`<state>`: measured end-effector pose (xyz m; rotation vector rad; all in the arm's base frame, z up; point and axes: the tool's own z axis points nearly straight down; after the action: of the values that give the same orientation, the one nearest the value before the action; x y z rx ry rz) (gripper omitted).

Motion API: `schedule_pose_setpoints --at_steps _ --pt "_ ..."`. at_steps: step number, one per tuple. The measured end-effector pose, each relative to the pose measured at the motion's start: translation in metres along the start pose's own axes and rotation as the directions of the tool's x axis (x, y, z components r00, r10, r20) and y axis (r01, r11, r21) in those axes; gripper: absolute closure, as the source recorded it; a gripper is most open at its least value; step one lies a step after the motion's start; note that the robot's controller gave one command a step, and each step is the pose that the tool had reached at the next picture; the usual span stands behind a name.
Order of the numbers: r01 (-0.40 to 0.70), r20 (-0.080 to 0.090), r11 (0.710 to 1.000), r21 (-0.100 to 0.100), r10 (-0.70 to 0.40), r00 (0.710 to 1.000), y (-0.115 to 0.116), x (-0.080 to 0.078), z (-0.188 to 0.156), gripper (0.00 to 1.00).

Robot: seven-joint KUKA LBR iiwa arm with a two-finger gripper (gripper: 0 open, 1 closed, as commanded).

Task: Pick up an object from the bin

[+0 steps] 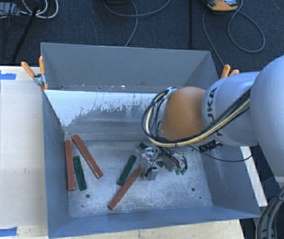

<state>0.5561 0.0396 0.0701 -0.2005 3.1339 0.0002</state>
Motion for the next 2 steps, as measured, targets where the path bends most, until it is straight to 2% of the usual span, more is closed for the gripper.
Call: schedule_pose_setpoints --at_steps 1,2 --pt "-0.026 -0.003 1.0 0.0 0.026 1.0 -0.0344 0.0174 0.0004 1.0" --pt "-0.023 -0.003 1.0 0.0 0.023 1.0 -0.033 0.0171 0.0008 0.0"
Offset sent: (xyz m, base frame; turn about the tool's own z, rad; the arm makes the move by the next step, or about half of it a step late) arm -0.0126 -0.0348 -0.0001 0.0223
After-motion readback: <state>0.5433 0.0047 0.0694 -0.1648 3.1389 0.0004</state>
